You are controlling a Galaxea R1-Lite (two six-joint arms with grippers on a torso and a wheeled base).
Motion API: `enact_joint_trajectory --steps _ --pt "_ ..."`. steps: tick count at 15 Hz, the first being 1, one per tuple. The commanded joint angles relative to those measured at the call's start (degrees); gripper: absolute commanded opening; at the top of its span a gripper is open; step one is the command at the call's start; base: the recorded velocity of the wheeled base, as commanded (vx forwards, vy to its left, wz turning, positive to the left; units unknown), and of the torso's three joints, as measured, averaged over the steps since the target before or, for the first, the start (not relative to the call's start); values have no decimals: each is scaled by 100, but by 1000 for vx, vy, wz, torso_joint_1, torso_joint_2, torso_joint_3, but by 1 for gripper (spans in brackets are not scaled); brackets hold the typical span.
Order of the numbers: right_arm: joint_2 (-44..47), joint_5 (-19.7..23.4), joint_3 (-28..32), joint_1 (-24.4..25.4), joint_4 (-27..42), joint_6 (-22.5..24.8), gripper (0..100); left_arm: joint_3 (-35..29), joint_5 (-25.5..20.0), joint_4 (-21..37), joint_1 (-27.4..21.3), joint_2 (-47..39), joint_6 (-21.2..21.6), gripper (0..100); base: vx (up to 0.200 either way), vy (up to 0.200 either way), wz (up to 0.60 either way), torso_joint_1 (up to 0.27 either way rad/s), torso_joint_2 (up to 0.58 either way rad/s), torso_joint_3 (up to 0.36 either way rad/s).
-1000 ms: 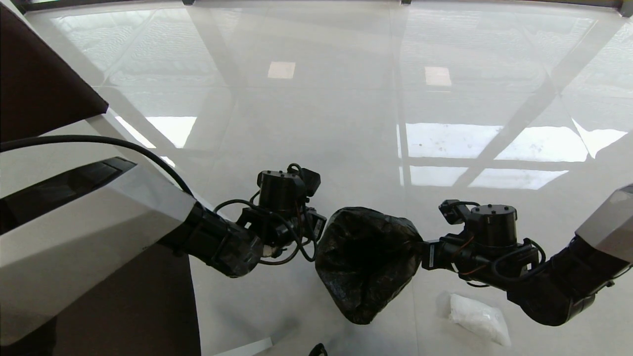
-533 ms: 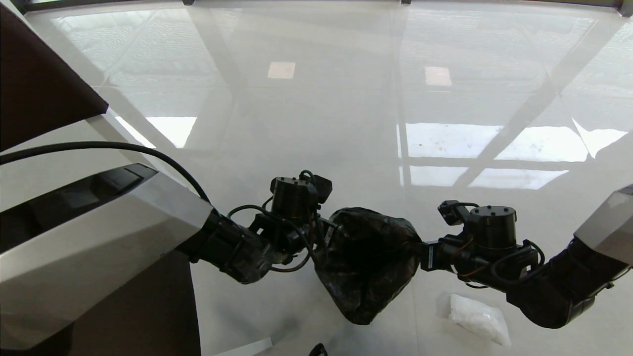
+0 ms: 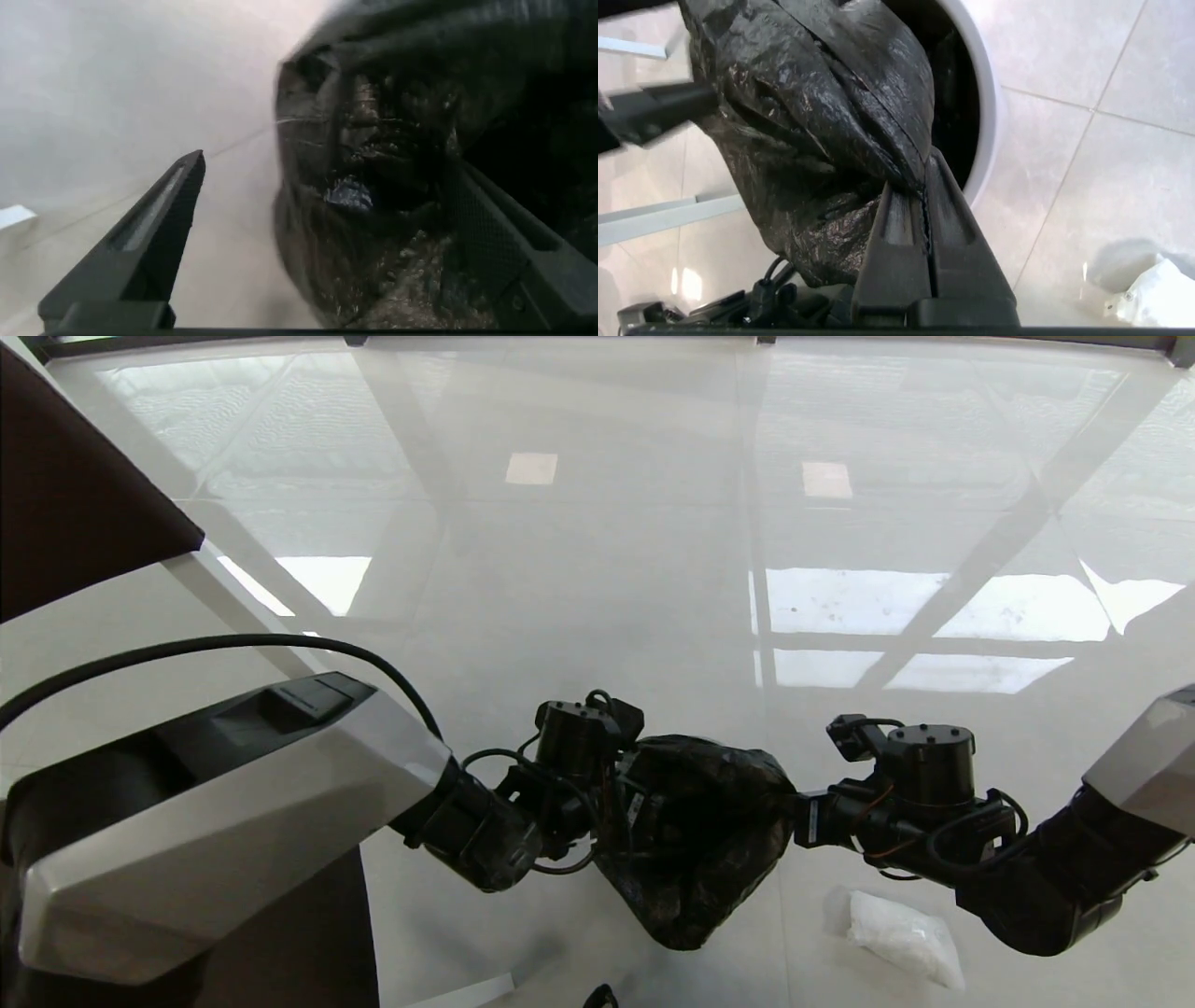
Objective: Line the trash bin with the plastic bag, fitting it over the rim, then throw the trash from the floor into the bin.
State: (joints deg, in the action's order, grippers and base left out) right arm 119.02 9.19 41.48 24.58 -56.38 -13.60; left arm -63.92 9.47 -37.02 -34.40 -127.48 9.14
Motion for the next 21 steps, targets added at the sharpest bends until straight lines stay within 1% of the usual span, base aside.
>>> enact_joint_trajectory --steps 1,2,4,7,10,11,13,16,18,20,21 --pt "8 4 9 -5 -4 -2 0 -7 -24 -15 -31 -163 -9 100 0 0 0 0 0 0" --pt "8 4 9 -5 -4 -2 0 19 -121 -15 -31 -155 -97 0 0 0 0 0 0 0" --pt "8 4 9 -14 -4 -2 0 11 -244 -24 -31 -76 -194 0 0 0 0 0 0 0" --pt "16 4 9 -32 -4 -2 0 19 -235 -24 4 56 -229 0 0 0 0 0 0 0" --pt "87 -5 26 -172 -31 7 0 99 -95 -7 162 135 -185 0 0 0 0 0 0 0" --pt "131 -5 35 -322 -48 130 0 107 -33 2 232 118 -132 0 0 0 0 0 0 0" --pt "131 4 0 -445 -48 192 0 90 11 11 302 74 -35 0 0 0 0 0 0 0" --pt "-36 21 -255 -401 -40 200 0 90 28 2 355 30 -35 0 0 0 0 0 0 0" --pt "-10 30 -501 -234 -48 192 0 143 37 37 390 56 -27 0 0 0 0 0 0 0" --pt "131 30 -650 -23 -75 183 0 143 55 55 399 30 9 0 0 0 0 0 0 0" --pt "271 30 -615 -23 -189 183 0 99 107 28 408 -67 17 0 0 0 0 0 0 0"
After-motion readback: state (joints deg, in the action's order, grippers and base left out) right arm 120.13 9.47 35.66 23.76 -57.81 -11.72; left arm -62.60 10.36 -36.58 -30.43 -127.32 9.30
